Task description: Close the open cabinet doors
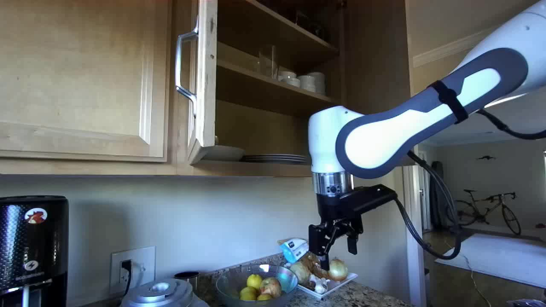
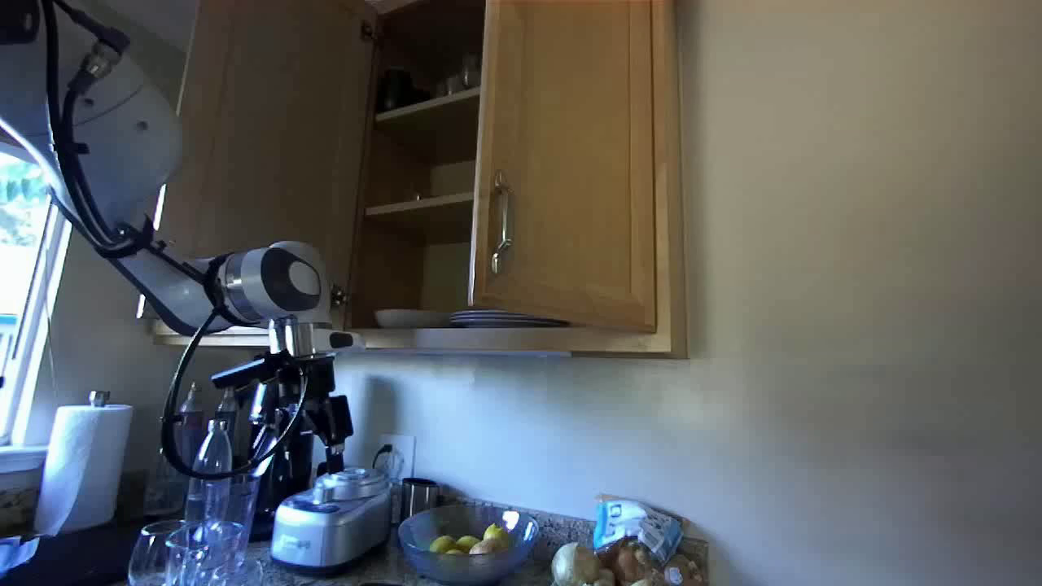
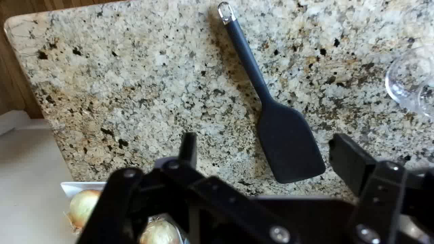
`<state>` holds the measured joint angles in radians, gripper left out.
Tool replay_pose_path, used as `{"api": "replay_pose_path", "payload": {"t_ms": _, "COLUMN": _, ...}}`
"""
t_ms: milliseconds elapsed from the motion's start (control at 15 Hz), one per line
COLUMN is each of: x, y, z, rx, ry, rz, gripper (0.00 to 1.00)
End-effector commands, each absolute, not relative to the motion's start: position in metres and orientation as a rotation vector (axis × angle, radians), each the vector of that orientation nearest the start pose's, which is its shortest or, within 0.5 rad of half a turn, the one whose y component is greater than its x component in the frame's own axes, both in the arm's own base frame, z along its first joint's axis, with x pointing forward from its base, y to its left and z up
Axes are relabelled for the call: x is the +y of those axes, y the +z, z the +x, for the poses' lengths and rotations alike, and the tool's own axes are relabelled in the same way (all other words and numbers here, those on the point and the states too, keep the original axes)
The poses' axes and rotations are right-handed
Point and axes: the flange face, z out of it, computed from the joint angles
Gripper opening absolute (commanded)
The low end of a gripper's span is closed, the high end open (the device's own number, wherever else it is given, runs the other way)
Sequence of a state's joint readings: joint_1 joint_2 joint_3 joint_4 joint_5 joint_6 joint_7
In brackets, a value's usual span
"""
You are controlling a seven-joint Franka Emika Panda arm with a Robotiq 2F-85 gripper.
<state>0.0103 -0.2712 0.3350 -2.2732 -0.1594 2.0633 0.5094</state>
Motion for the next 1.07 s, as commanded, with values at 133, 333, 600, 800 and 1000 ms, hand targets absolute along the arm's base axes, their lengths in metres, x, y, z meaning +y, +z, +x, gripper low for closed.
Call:
{"api": "replay_pose_path", "payload": {"t_ms": 133, "x": 0.159, "y": 0.467, "z": 0.448, "rx": 0.168, "ry": -0.222, "rz": -3.322, "gripper": 1.0}}
{"api": "replay_pose_path", "payload": {"t_ms": 333, "x": 0.159, "y": 0.467, "z": 0.448, "rx": 0.168, "ry": -0.222, "rz": -3.322, "gripper": 1.0}}
{"api": "replay_pose_path", "payload": {"t_ms": 600, "x": 0.159, "y": 0.467, "z": 0.448, "rx": 0.168, "ry": -0.222, "rz": -3.322, "gripper": 1.0}}
{"api": "replay_pose_path", "payload": {"t_ms": 800, "x": 0.16, "y": 0.472, "z": 0.442, "rx": 0.129, "ry": -0.249, "rz": -3.329, "gripper": 1.0}}
{"api": "replay_pose_path", "payload": {"t_ms": 1000, "x": 0.159, "y": 0.494, "z": 0.431, "rx": 0.087, "ry": -0.366, "rz": -3.363, "gripper": 1.0}}
